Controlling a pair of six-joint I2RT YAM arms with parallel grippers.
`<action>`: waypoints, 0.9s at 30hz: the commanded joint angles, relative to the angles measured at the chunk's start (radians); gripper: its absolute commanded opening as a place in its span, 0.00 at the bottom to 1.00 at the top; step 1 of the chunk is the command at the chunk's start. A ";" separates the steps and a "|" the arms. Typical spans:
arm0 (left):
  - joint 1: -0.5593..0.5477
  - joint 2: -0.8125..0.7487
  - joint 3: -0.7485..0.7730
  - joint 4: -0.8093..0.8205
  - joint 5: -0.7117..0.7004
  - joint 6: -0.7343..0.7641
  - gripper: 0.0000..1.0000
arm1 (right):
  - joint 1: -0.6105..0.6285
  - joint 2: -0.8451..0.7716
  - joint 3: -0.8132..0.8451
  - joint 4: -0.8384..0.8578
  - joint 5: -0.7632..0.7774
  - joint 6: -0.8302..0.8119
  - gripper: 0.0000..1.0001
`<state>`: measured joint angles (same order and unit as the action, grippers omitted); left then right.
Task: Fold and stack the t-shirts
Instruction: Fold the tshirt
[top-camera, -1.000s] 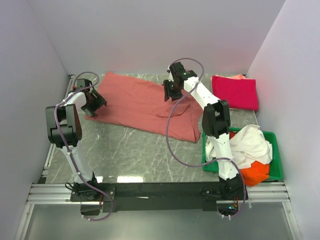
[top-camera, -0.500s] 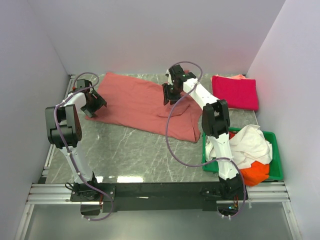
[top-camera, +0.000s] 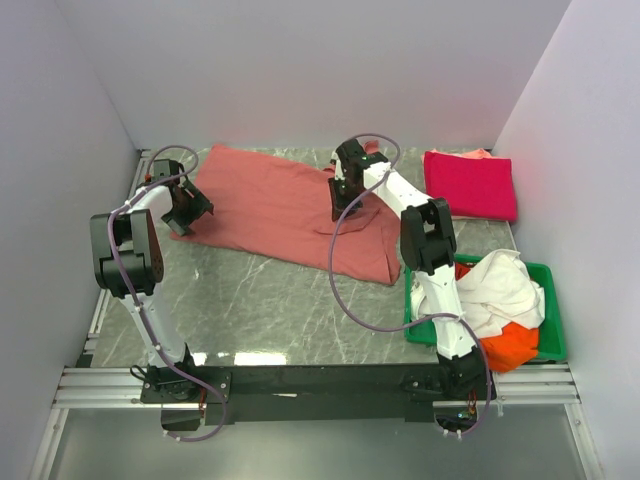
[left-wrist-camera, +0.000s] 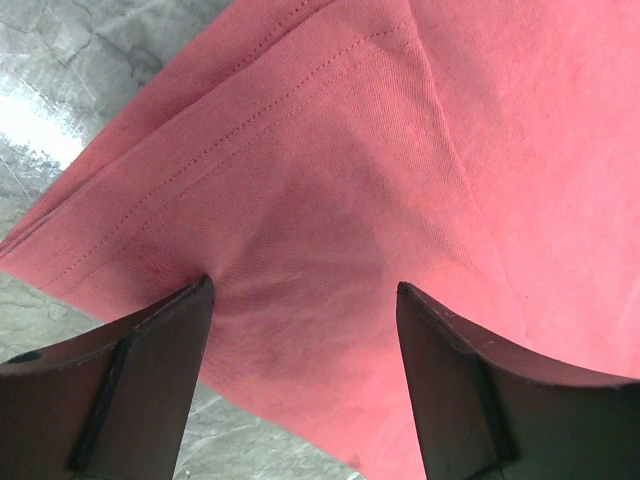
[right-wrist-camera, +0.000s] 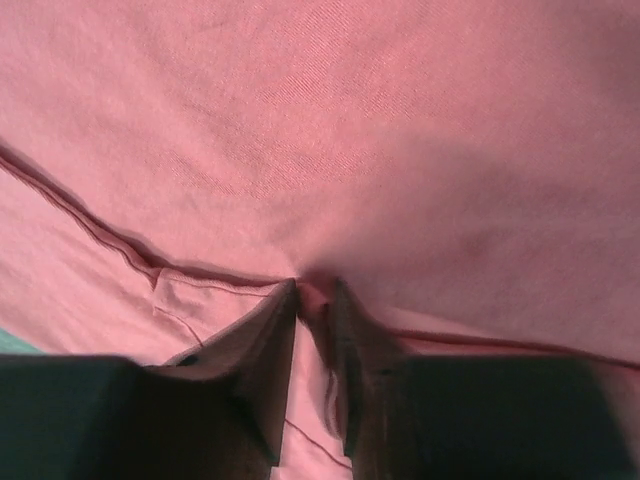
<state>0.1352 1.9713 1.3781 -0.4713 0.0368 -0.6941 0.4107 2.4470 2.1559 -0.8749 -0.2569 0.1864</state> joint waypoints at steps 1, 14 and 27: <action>0.003 -0.045 -0.010 -0.001 -0.008 0.018 0.80 | 0.000 -0.002 0.012 0.013 -0.008 -0.011 0.18; 0.001 -0.049 -0.016 -0.016 -0.018 0.033 0.79 | 0.004 0.004 0.081 0.033 -0.064 -0.024 0.00; 0.001 -0.074 -0.019 -0.059 -0.034 0.056 0.80 | 0.000 0.056 0.163 0.053 -0.102 -0.010 0.00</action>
<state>0.1352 1.9564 1.3651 -0.4980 0.0254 -0.6651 0.4107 2.4794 2.2662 -0.8490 -0.3370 0.1776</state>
